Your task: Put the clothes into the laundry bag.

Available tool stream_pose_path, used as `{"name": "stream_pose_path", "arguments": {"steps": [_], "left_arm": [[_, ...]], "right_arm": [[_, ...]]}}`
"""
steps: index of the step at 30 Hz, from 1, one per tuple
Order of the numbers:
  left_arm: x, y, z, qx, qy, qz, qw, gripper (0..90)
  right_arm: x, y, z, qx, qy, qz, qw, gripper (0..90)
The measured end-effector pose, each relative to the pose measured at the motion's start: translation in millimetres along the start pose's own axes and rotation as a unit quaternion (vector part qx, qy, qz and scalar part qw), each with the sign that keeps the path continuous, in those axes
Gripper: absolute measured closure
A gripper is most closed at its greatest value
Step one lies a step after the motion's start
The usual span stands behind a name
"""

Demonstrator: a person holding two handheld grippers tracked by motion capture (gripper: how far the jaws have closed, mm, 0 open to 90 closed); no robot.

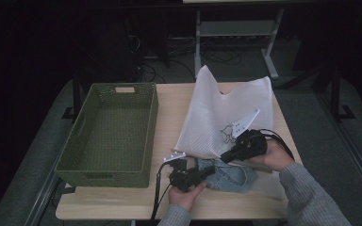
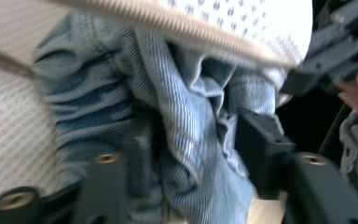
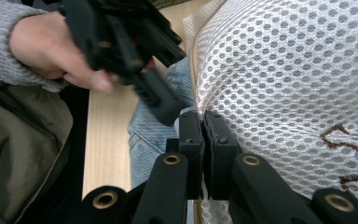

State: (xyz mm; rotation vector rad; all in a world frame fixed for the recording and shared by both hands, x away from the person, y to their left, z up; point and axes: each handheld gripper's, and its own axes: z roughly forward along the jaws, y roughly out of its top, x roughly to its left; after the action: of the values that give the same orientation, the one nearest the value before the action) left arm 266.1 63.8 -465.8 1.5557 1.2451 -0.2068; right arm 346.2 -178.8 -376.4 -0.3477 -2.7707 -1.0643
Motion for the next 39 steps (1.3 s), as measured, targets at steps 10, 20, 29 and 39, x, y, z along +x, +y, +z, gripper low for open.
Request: {"name": "stream_pose_path", "arguments": {"steps": [10,20,29,39], "left_arm": [[8.0,-0.7,11.7,0.028,-0.018,-0.029,0.9990,76.1],[-4.1,10.9,17.4,-0.024,-0.050,-0.038,0.9977,83.8],[-11.9,13.3,13.8,-0.060,-0.059,-0.044,0.9955,84.0],[-6.0,10.3,11.9,-0.036,-0.034,-0.024,0.9985,79.7]], "right_arm": [[3.2,1.9,1.4,0.002,-0.007,-0.008,0.9999,86.4],[1.0,-3.7,-6.0,-0.011,-0.025,0.005,0.9996,79.6],[5.3,-4.9,-10.6,-0.023,-0.011,-0.005,0.9997,86.9],[5.3,-1.6,-6.2,-0.017,0.008,-0.006,0.9998,86.9]]}}
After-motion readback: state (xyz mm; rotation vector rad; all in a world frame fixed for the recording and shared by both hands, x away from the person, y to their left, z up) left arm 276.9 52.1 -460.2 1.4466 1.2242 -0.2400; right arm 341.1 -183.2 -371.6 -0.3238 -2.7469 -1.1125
